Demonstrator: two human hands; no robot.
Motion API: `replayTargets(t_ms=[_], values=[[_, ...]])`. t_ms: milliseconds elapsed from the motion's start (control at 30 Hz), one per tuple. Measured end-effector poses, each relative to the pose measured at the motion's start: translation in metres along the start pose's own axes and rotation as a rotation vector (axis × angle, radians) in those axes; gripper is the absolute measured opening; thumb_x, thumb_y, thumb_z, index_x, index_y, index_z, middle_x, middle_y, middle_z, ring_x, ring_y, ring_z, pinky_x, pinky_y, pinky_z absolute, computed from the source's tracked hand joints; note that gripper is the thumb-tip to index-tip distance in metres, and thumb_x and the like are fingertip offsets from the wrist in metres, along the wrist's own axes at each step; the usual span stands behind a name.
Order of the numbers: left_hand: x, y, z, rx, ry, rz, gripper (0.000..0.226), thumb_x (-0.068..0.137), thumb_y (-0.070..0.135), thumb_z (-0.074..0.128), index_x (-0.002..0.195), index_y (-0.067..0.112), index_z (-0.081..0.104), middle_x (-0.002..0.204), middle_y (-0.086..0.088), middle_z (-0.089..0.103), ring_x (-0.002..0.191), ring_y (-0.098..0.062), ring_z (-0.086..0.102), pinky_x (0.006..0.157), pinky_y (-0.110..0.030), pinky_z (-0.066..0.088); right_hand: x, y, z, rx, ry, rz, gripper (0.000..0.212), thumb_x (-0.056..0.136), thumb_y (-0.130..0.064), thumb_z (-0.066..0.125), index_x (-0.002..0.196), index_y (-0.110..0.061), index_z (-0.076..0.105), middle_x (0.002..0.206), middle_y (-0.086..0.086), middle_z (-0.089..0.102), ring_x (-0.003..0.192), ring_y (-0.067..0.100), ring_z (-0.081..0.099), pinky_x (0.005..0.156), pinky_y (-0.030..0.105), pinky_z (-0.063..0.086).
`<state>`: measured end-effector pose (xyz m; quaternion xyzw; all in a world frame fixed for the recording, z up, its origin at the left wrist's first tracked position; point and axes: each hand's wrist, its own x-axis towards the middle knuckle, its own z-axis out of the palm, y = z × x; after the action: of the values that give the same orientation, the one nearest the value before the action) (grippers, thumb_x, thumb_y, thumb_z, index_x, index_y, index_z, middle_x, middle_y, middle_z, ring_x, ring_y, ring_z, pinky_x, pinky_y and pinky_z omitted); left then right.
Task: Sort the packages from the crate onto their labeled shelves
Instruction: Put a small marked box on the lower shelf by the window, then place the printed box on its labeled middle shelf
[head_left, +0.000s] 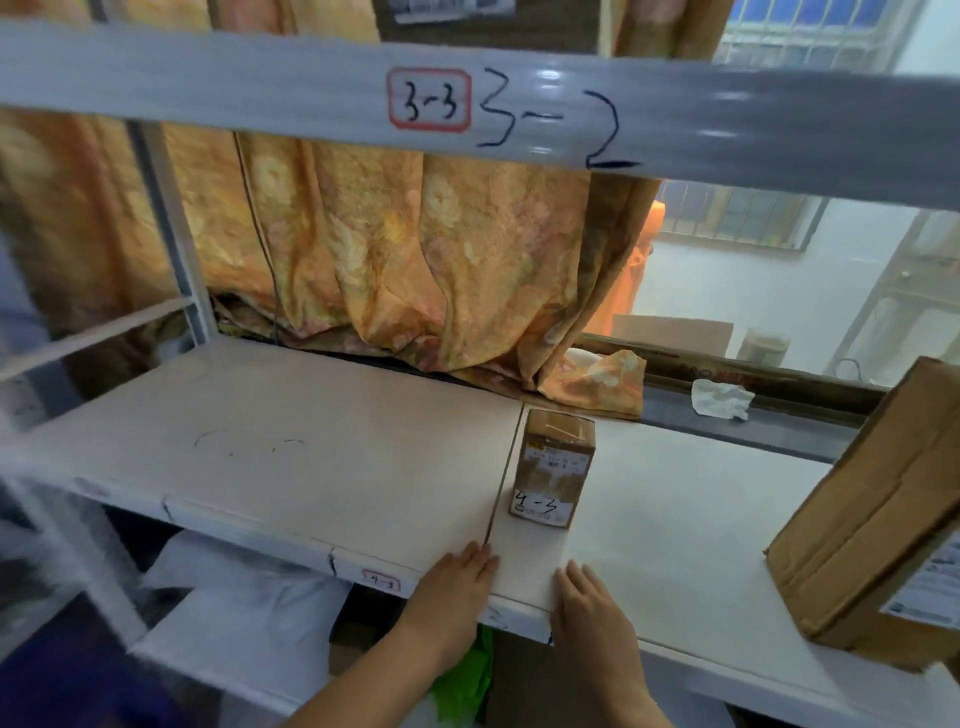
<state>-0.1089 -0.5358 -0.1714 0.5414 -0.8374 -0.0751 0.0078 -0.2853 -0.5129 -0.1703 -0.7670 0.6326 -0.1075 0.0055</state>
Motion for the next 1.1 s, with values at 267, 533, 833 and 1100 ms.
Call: replayTargets(t_ms=[267,533,833,1100], values=[[-0.141,-0.076,-0.037,-0.128,0.163,-0.227,0.051,0.09,0.02,0.056,0.139,0.012,0.043,0.146,-0.005,0.04,0.132,-0.015,0.039,0.107,-0.024,0.031,-0.003,-0.127,-0.073,-0.017,-0.254,-0.218,0.027,0.082,-0.031,0.068,0.108,-0.026,0.071,0.114,-0.009,0.068,0.104,0.006,0.063,0.091,0.016,0.044],[-0.345,-0.197,-0.084,-0.169,0.277,-0.543,0.044,0.091,0.004,0.042,0.133,0.016,0.048,0.137,-0.003,0.047,0.123,-0.017,0.049,0.102,-0.028,0.041,-0.036,-0.315,-0.075,0.03,-0.35,-0.421,0.021,0.095,-0.014,0.046,0.109,-0.012,0.061,0.1,-0.002,0.065,0.082,0.018,0.059,0.07,0.025,0.049],[-0.577,-0.287,-0.103,-0.068,0.103,-1.03,0.055,0.096,0.008,0.035,0.148,0.019,0.021,0.151,-0.009,0.03,0.132,-0.024,0.038,0.104,-0.031,0.032,-0.085,-0.528,-0.037,0.127,-0.485,-0.761,0.027,0.096,-0.016,0.043,0.097,-0.009,0.069,0.1,0.01,0.068,0.087,0.025,0.062,0.081,0.038,0.051],[-0.619,-0.331,-0.054,-0.177,-0.008,-1.217,0.053,0.097,0.012,0.035,0.148,0.02,0.023,0.151,-0.005,0.03,0.135,-0.022,0.033,0.109,-0.032,0.03,-0.064,-0.628,0.017,0.081,-0.698,-0.973,0.027,0.093,-0.014,0.046,0.1,-0.008,0.072,0.105,0.003,0.07,0.089,0.024,0.064,0.078,0.037,0.052]])
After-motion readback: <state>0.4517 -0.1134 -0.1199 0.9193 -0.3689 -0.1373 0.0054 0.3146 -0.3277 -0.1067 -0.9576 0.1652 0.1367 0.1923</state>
